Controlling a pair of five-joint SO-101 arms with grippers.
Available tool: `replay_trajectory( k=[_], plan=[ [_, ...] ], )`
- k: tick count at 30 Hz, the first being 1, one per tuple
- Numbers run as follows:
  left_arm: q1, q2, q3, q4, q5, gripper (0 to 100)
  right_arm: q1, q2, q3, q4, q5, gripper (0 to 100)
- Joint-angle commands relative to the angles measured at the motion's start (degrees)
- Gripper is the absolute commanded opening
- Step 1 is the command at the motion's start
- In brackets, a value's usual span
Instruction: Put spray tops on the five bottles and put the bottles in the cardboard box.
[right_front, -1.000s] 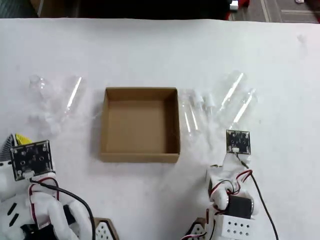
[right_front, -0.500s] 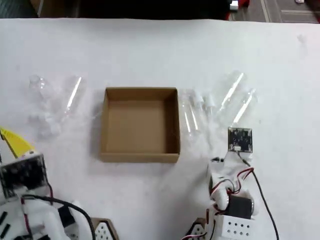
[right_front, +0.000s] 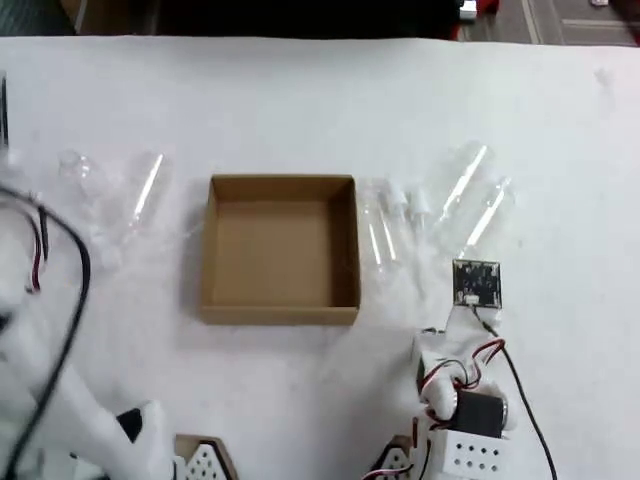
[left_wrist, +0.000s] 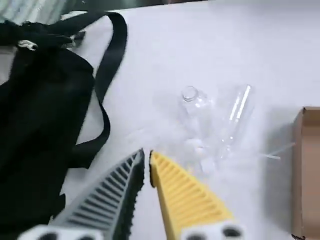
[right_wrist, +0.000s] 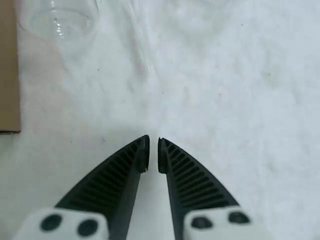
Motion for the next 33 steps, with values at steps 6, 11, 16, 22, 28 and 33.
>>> replay_trajectory(
  k=[6, 11, 16, 22, 28, 33],
  plan=[
    [3.8, 35.7, -35.6, 14.9, -0.4, 2, -0.3, -0.3, 0.5, 0.2, -0.2, 1.8],
    [3.8, 50.9, -47.3, 16.0, 2.6, 2, -0.3, -0.3, 0.5, 0.3, -0.3, 1.7],
    [3.9, 57.3, -53.7, 16.0, 5.2, 13, -0.3, -0.3, 0.5, 0.3, -0.3, 1.7],
    [4.1, 58.2, -55.8, 15.5, 4.9, 20, -0.3, -0.3, 0.5, 0.3, -0.4, 1.7],
    [4.4, 60.5, -53.5, 10.3, 1.7, 20, -0.3, -0.3, 0.5, 0.3, -0.3, 1.7],
    [4.5, 66.5, -57.1, 10.4, 1.7, 20, -0.3, -0.3, 0.5, 0.4, -0.3, 1.7]
  ],
)
